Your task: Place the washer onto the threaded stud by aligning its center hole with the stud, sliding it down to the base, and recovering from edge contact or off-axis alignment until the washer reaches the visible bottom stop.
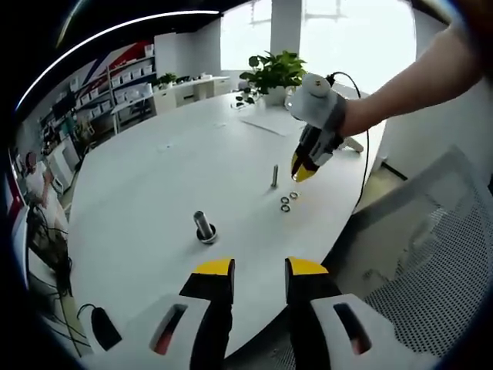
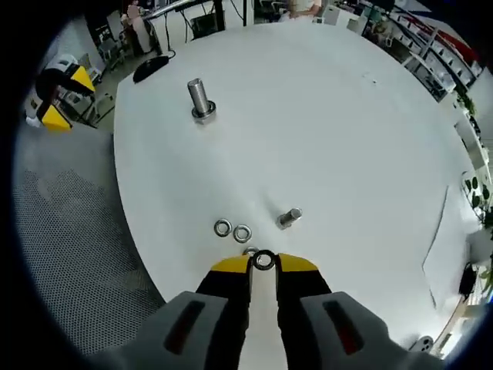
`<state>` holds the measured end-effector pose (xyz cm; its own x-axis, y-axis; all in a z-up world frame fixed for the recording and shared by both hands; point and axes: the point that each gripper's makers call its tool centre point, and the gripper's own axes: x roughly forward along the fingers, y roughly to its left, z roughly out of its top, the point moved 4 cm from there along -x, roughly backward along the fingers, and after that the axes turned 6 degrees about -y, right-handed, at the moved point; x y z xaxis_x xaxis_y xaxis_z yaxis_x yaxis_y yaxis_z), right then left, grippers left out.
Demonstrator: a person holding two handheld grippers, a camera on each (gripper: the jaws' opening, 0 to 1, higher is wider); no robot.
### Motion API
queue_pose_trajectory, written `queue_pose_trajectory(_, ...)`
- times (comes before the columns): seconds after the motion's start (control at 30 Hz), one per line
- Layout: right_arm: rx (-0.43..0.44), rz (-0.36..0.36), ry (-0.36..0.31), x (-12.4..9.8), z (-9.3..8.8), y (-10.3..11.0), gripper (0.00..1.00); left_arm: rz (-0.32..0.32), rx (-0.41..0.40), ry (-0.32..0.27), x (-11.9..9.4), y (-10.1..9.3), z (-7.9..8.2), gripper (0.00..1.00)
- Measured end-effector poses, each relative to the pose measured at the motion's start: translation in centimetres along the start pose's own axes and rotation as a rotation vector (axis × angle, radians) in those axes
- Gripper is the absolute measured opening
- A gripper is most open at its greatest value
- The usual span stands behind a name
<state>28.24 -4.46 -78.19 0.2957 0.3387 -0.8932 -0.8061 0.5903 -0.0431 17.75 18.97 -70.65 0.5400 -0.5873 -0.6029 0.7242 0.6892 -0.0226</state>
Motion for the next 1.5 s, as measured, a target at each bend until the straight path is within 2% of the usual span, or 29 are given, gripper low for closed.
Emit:
queue_pose_trajectory(0.3, -0.053, -0.027, -0.039, -1.2, 2.0, -0.8, 0.13, 0.0, 0.001, -0.002, -0.1, 0.0, 0.1, 0.24)
queue_pose_trajectory(0.63, -0.075, -0.04, -0.059, -0.8, 3.3, -1.4, 0.13, 0.0, 0.006, -0.002, 0.0, -0.1, 0.1, 0.24)
queue_pose_trajectory(1.5, -0.111, -0.017, 0.016, 1.6, 3.2, -1.7, 0.13, -0.013, 0.011, 0.007, 0.0, -0.3, -0.1, 0.24)
